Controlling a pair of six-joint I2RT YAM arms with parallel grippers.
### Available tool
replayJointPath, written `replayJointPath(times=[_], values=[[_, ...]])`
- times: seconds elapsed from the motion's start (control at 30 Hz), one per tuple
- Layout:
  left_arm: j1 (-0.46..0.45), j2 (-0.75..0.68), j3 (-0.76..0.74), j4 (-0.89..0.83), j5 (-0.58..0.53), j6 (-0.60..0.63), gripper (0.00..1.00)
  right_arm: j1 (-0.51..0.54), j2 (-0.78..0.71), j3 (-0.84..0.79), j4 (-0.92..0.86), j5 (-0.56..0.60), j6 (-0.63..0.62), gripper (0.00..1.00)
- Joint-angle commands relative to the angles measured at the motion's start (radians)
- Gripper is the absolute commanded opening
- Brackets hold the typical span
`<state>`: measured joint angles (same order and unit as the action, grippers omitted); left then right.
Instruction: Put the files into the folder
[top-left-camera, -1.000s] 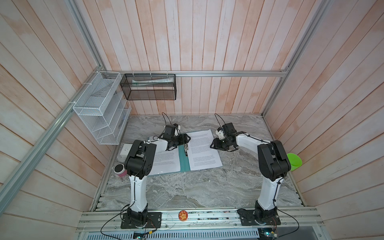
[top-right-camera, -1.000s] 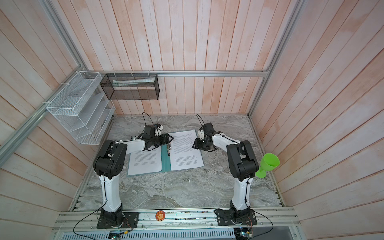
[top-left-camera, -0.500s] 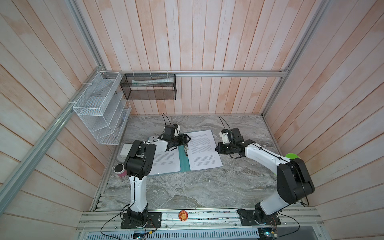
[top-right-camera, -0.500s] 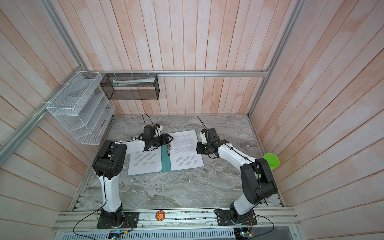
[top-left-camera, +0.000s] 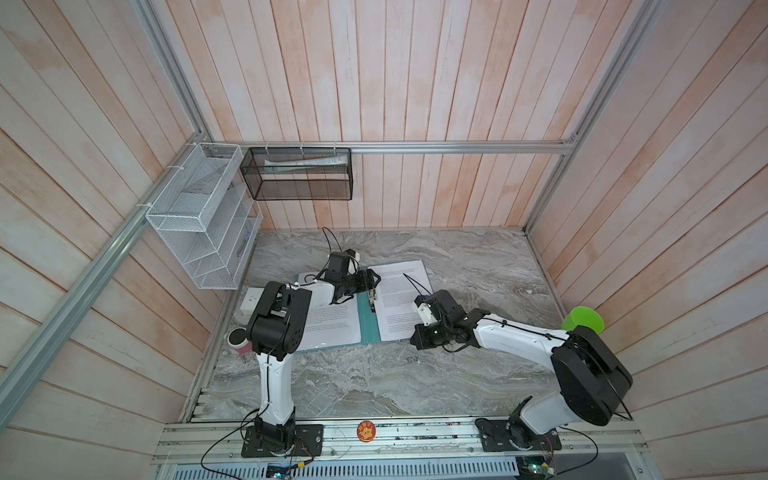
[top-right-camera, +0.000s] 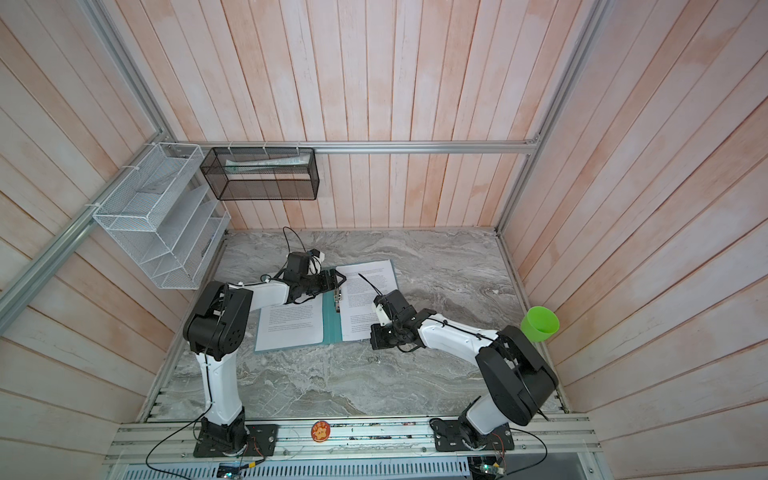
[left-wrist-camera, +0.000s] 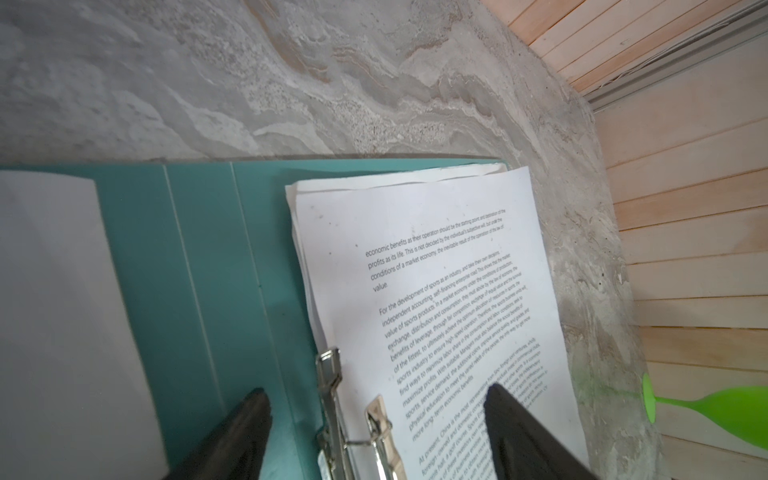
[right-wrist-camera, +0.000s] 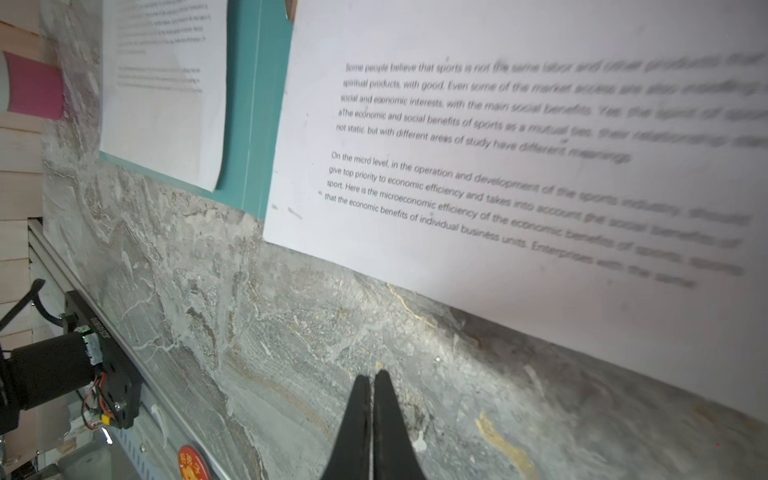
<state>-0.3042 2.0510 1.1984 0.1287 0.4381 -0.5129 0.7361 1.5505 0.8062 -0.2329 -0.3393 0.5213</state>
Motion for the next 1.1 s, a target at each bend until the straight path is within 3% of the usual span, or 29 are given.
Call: replayJointPath(times=[0.0,0.53,1.07], values=[[-0.004,-0.023,-0.015,0.003,-0.004,0.004,0.83,0.034,0.039,-0.021,0.033,-0.038,0.031,0.00],[-0.004,-0.012,-0.026,0.038,0.011,-0.003,0.83,0.036,0.225,0.099,0.019,0.037,-0.009,0.00],[-0.002,-0.001,-0.023,0.040,0.014,-0.001,0.83,0.025,0.272,0.159,-0.008,0.040,-0.047,0.00]])
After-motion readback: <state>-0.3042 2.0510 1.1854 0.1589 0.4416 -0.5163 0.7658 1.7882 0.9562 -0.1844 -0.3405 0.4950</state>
